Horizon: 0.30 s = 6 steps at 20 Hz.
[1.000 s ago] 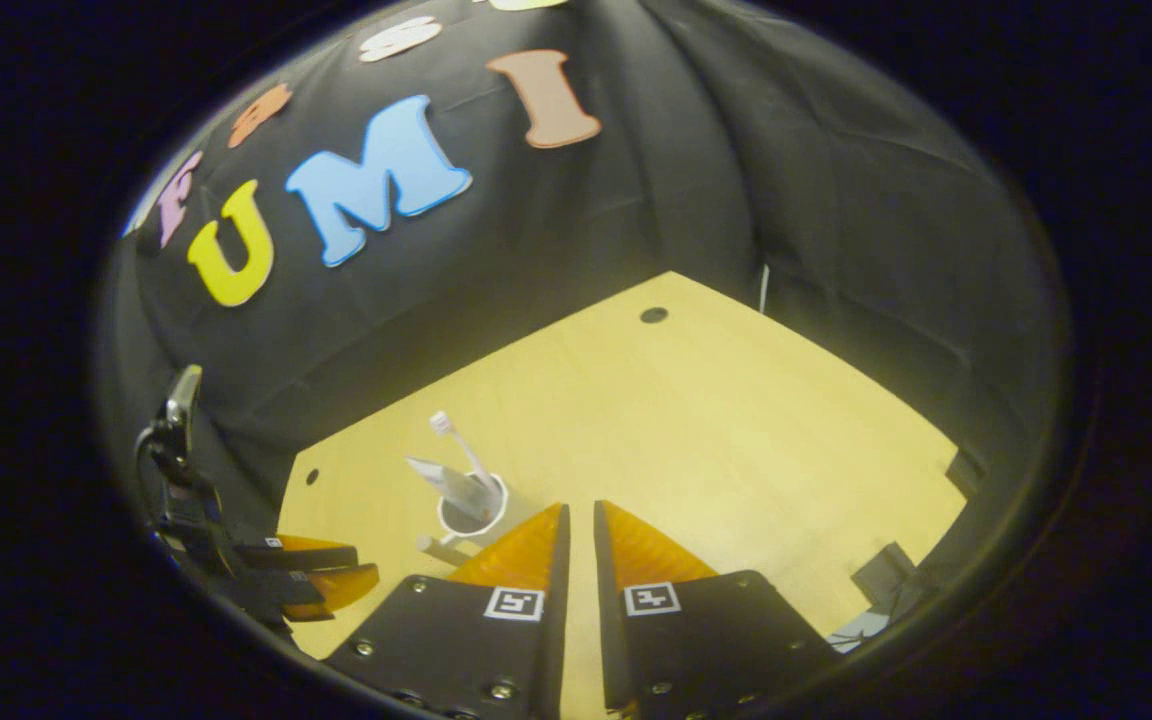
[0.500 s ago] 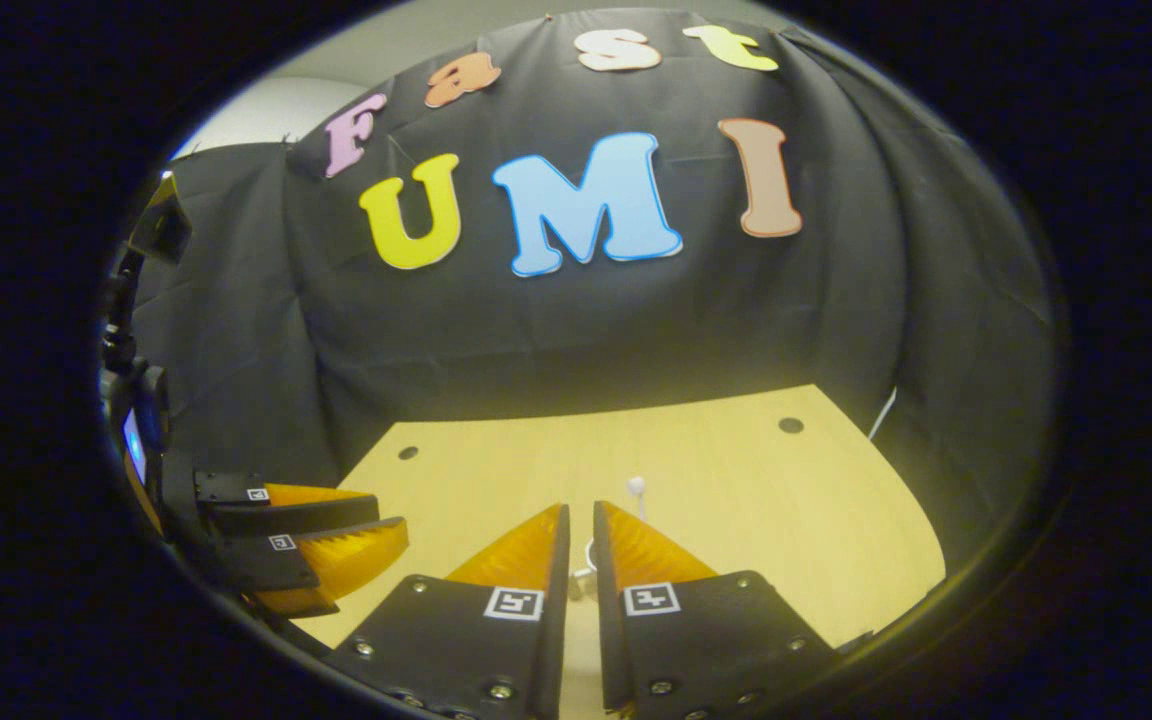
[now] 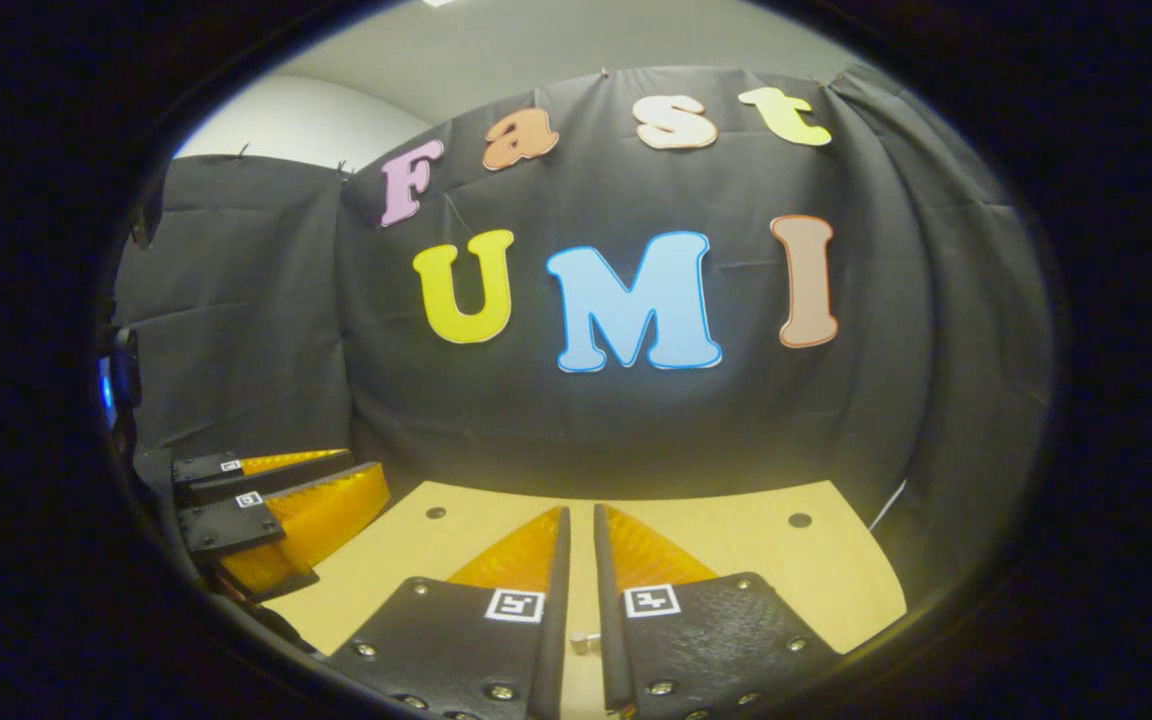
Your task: Put the toothbrush and toothpaste on the desktop into the cup, then pick up the cup and place it on the coaster on the desktop.
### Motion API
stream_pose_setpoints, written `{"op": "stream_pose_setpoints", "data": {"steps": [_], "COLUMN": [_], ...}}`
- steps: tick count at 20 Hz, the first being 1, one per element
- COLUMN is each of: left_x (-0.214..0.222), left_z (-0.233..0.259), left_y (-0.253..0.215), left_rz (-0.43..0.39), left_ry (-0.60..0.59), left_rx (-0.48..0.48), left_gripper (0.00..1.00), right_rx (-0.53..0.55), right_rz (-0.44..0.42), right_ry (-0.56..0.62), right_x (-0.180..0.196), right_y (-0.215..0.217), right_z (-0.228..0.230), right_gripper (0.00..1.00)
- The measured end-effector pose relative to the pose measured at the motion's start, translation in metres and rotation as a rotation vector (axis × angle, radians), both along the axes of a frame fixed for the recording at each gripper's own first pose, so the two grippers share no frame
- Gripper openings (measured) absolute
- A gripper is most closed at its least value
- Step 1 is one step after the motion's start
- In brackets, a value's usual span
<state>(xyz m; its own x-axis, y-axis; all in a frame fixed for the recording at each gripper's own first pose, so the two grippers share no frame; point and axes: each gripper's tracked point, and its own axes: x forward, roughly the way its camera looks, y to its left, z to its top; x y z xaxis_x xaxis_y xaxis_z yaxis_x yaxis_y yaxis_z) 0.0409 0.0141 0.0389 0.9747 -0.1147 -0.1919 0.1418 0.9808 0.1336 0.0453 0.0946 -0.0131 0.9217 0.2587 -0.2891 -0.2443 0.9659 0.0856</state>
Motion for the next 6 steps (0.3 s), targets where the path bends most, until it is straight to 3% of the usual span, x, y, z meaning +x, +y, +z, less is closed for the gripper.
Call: {"op": "stream_pose_setpoints", "data": {"steps": [4, 6], "left_x": [-0.002, -0.003], "left_z": [0.011, 0.015], "left_y": [0.0, 0.003], "left_rz": [0.049, 0.072], "left_ry": [-0.064, -0.074], "left_rx": [-0.033, -0.033], "left_gripper": [0.52, 0.51], "right_rx": [0.024, 0.023], "right_rz": [0.004, 0.008], "right_ry": [-0.025, -0.026], "right_x": [0.007, 0.008], "right_y": [0.0, -0.001], "right_z": [0.008, 0.004], "right_gripper": [0.16, 0.17]}}
